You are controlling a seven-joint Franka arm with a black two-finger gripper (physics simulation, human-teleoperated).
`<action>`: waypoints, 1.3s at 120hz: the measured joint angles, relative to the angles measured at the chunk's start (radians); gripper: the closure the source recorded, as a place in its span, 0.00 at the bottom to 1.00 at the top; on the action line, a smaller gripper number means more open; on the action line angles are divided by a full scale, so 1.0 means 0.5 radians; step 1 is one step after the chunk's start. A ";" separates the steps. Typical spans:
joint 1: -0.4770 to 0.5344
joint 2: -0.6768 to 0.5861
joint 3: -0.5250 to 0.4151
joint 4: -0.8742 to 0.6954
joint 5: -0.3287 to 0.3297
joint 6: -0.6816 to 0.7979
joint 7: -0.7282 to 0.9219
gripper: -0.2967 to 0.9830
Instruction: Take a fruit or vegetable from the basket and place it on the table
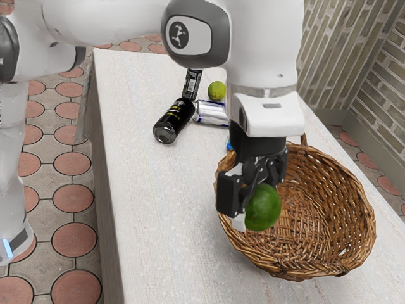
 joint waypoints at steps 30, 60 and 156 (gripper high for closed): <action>-0.361 0.293 0.406 0.099 0.142 0.027 -0.006 0.52; -0.621 0.367 0.422 0.125 0.198 0.115 -0.011 0.50; -0.703 -0.076 1.428 -0.031 0.112 0.088 -0.071 0.24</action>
